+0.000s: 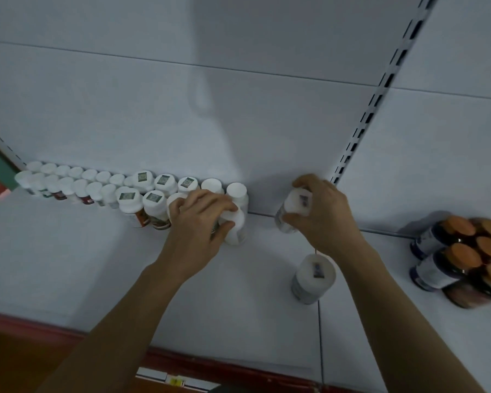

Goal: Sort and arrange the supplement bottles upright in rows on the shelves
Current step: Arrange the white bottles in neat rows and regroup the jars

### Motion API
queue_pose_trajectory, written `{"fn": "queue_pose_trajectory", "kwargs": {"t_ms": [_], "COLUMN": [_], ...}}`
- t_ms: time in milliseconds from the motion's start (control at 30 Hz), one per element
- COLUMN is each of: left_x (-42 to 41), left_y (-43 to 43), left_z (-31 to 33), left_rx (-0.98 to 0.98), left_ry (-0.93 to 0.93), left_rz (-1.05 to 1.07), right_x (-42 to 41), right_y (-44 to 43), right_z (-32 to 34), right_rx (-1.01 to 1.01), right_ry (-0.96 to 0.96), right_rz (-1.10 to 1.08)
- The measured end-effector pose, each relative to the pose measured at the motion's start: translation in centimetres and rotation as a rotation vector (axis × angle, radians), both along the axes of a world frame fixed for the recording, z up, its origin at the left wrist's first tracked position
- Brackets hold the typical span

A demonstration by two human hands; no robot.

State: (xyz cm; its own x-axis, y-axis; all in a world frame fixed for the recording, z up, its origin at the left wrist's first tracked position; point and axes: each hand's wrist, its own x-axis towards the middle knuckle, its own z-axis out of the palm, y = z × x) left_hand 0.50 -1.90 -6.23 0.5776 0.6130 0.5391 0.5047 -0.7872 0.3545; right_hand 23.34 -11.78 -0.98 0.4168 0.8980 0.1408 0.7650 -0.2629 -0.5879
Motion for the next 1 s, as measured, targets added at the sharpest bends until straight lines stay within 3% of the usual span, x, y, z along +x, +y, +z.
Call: {"fn": "queue_pose_trajectory", "kwargs": {"t_ms": [300, 367, 433, 533, 767, 1000], "left_x": [1.5, 3.2, 5.2, 8.1, 15.1, 23.6], "left_y": [-2.6, -4.7, -6.8, -8.4, -11.5, -18.3], "left_z": [1.9, 2.9, 3.1, 1.6, 5.5, 8.1], "left_rx": [-0.010, -0.113, -0.291, -0.278, -0.422, -0.353], "left_ry": [0.008, -0.019, 0.094, 0.262, -0.147, -0.152], "left_rz": [-0.051, -0.241, -0.480, -0.608, -0.613, -0.696], "right_x": [2.1, 2.8, 3.6, 4.9, 10.0, 19.9], "right_y": [-5.5, -6.7, -8.0, -10.0, -17.7, -28.8], "right_z": [1.2, 1.1, 1.0, 1.6, 4.1, 3.7], "right_rx": [0.242, 0.269, 0.306, 0.351, 0.585, 0.672], "right_ry": [0.091, 0.090, 0.103, 0.098, 0.200, 0.190], "right_rz": [-0.156, -0.190, -0.239, -0.290, -0.513, -0.797]}}
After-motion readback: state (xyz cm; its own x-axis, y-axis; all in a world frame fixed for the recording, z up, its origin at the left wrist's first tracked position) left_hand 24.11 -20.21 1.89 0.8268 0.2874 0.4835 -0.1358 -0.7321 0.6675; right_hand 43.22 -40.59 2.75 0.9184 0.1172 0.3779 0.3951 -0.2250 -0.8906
